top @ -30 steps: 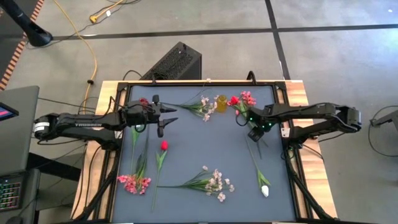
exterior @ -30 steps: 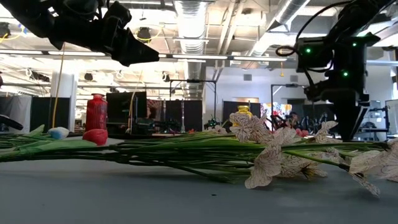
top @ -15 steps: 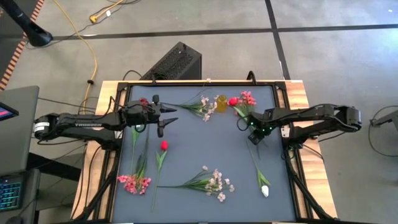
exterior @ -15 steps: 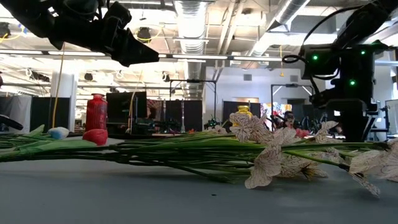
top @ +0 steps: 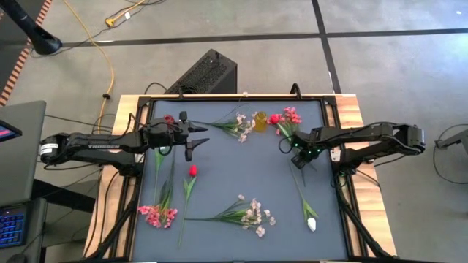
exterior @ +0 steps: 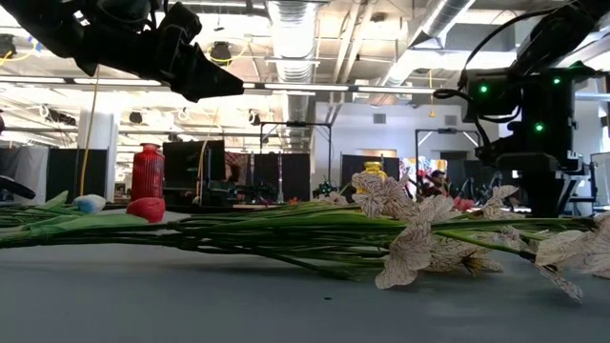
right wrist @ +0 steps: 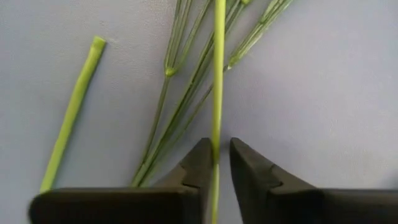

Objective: Sort flowers into vase by color
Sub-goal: Put the top red flower into the red vase

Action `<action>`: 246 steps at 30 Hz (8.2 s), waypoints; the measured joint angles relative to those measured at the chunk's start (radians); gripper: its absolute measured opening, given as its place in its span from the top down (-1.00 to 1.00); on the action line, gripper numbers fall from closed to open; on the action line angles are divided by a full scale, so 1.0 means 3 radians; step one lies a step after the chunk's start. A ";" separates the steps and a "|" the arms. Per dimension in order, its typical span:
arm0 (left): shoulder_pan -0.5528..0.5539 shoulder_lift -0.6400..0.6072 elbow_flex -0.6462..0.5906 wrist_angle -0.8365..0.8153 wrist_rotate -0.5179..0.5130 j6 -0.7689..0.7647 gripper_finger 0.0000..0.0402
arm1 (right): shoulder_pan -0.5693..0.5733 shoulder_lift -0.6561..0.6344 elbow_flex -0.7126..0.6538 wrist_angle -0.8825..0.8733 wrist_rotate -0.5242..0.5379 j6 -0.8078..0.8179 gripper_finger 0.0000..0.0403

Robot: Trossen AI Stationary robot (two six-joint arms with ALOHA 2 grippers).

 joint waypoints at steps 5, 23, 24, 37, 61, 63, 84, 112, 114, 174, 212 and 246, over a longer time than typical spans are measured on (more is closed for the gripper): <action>0.0000 0.0000 0.0000 -0.0001 0.0000 -0.0033 0.16 | -0.0001 0.0000 0.0075 -0.0039 -0.0025 0.0106 0.92; 0.0000 -0.0001 0.0000 -0.0064 0.0000 -0.0050 0.16 | 0.0001 -0.0013 0.1556 -0.0868 0.0706 -0.0211 0.89; 0.0000 -0.0001 0.0000 -0.0065 0.0000 -0.0050 0.16 | 0.0001 -0.0013 0.1608 -0.0846 0.0753 -0.0252 0.88; 0.0001 0.0090 0.0000 0.0257 0.0305 -0.0112 0.16 | 0.0169 0.0004 0.1449 0.1994 0.0231 -0.1456 0.89; -0.0098 0.1399 0.0001 0.2584 0.0671 -0.0783 0.16 | 0.0593 0.1459 0.1250 0.4640 -0.0517 -0.1524 0.89; -0.0097 0.1397 0.0001 0.2584 0.0695 -0.0788 0.16 | 0.0591 0.1525 0.1250 0.4687 -0.0516 -0.1524 0.89; 0.0021 0.1396 0.0003 0.2467 0.0702 -0.0896 0.16 | 0.0584 0.1755 0.1492 0.4710 -0.0512 -0.1641 0.89; 0.0029 0.1395 0.0001 0.2454 0.0907 -0.0724 0.99 | 0.0552 0.1756 0.1490 0.4776 -0.0503 -0.1737 0.68; 0.0029 0.1395 0.0001 0.2453 0.0905 -0.0725 0.99 | 0.0552 0.1756 0.1489 0.4774 -0.0503 -0.1787 0.63; 0.0478 -0.2131 -0.0073 -0.1930 -0.2290 -0.0600 1.00 | 0.0404 0.1756 0.1488 0.4415 -0.0516 -0.2222 -0.24; 0.1043 -0.1386 -0.0097 -0.1983 -0.1708 -0.1434 1.00 | 0.0352 0.1756 0.1488 0.4076 -0.0514 -0.2247 -0.24; 0.1066 -0.1331 -0.0079 -0.2572 -0.1475 -0.1387 0.22 | 0.0332 0.1756 0.1488 0.4028 -0.0504 -0.2246 -0.24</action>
